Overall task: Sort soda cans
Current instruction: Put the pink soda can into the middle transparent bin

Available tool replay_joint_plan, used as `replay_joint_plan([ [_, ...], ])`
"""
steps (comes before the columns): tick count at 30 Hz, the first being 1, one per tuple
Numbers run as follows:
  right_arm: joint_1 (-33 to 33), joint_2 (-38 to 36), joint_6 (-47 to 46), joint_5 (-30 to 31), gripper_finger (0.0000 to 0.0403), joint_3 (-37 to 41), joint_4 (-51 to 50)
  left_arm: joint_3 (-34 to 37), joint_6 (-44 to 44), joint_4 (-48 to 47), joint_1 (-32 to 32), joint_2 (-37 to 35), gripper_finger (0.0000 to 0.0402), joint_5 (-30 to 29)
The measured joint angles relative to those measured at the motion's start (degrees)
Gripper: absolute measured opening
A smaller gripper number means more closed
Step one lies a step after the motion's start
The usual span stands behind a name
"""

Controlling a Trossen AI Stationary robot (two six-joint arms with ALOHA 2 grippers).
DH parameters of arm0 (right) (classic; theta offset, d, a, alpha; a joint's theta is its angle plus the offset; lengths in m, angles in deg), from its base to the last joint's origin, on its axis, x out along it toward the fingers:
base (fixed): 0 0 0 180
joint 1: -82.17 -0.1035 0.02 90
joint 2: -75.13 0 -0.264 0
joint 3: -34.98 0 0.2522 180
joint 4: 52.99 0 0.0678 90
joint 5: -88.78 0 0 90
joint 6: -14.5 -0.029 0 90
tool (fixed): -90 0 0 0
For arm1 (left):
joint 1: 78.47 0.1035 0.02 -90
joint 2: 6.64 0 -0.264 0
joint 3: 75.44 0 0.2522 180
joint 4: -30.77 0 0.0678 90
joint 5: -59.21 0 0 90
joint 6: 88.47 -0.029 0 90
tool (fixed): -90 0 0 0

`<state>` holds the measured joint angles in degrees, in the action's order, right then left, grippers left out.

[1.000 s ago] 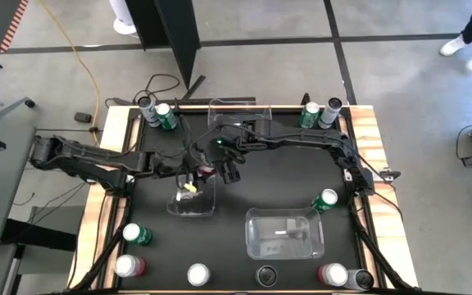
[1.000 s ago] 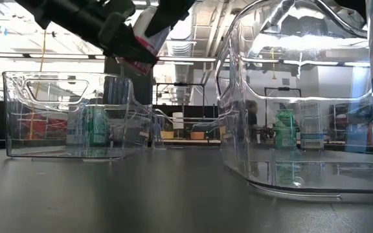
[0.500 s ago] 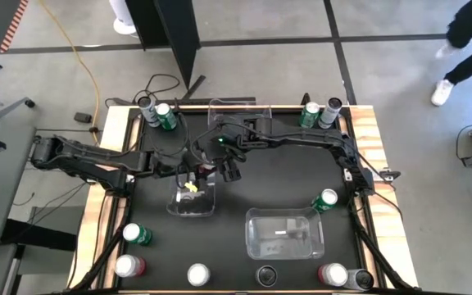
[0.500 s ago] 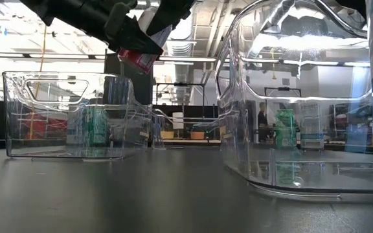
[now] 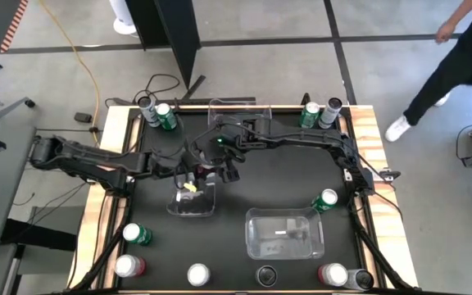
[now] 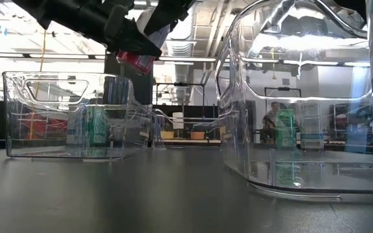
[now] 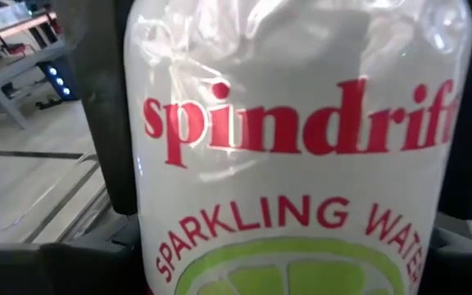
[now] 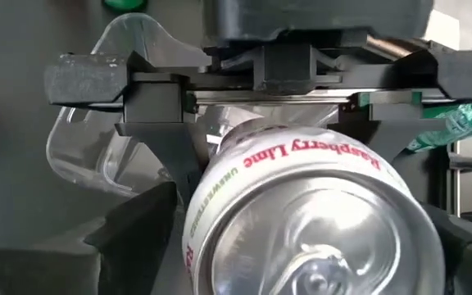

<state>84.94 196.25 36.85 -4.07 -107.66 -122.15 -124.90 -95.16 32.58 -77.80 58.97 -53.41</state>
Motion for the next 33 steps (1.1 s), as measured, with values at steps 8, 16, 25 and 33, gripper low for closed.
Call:
replay_joint_plan([
  [8,0.0,-0.7,1.5,1.6,0.0379,0.0,-0.1,5.3,-0.1,1.1,0.0,-4.7,0.0276,0.4],
  [16,0.9,-1.7,1.5,1.6,0.0378,-0.1,-0.2,15.1,1.3,5.0,2.7,-13.6,0.0276,0.1],
  [25,1.2,0.0,0.4,0.6,0.0307,0.0,6.9,25.6,3.5,19.2,8.5,-16.4,0.0276,9.3],
  [33,1.2,2.1,-1.7,-0.5,0.0111,0.0,12.5,26.4,2.1,23.4,8.7,-13.4,0.0276,11.9],
])
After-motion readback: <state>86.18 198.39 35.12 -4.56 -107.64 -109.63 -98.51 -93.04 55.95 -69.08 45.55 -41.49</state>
